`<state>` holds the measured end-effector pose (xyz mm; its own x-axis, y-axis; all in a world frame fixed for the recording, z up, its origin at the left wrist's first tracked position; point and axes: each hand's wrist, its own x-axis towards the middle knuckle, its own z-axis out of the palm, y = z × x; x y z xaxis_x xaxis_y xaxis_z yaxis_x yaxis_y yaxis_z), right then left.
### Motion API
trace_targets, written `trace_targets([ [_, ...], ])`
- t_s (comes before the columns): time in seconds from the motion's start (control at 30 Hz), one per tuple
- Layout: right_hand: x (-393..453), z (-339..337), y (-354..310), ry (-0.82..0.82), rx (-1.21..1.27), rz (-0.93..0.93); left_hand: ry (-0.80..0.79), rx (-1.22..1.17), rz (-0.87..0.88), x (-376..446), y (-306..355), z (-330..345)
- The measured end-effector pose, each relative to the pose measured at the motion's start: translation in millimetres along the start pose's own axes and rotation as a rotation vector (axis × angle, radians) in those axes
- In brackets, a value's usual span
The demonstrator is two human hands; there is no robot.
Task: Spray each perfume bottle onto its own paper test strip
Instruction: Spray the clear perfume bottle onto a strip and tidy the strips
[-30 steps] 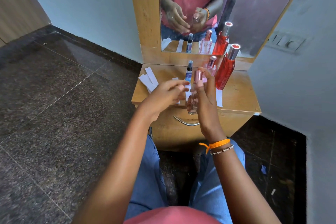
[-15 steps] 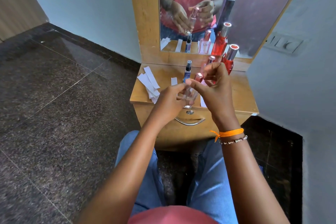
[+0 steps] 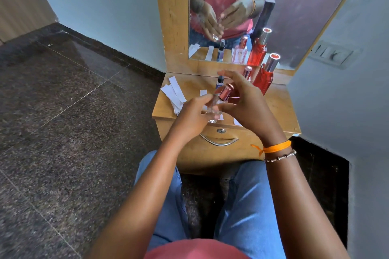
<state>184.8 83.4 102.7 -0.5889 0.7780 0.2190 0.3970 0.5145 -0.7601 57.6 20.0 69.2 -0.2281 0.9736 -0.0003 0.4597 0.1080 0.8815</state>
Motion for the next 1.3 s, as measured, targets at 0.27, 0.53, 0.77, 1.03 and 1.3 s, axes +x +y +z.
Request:
trace_targets([
  [0.27,44,-5,-18,-0.062,-0.192,-0.098,0.235,0.211,0.03,6,-10,-8],
  [0.53,90,14,-12,-0.074,-0.599,-0.232,0.111,0.564,0.008,8,-30,1],
  [0.77,106,26,-1,-0.098,-0.708,-0.239,0.06,0.615,0.003,10,-38,7],
  [1.03,107,30,10,-0.128,-0.735,-0.252,0.072,0.622,0.0,11,-43,10],
  [1.3,109,29,12,-0.139,-0.707,-0.225,0.078,0.611,-0.008,10,-44,9],
])
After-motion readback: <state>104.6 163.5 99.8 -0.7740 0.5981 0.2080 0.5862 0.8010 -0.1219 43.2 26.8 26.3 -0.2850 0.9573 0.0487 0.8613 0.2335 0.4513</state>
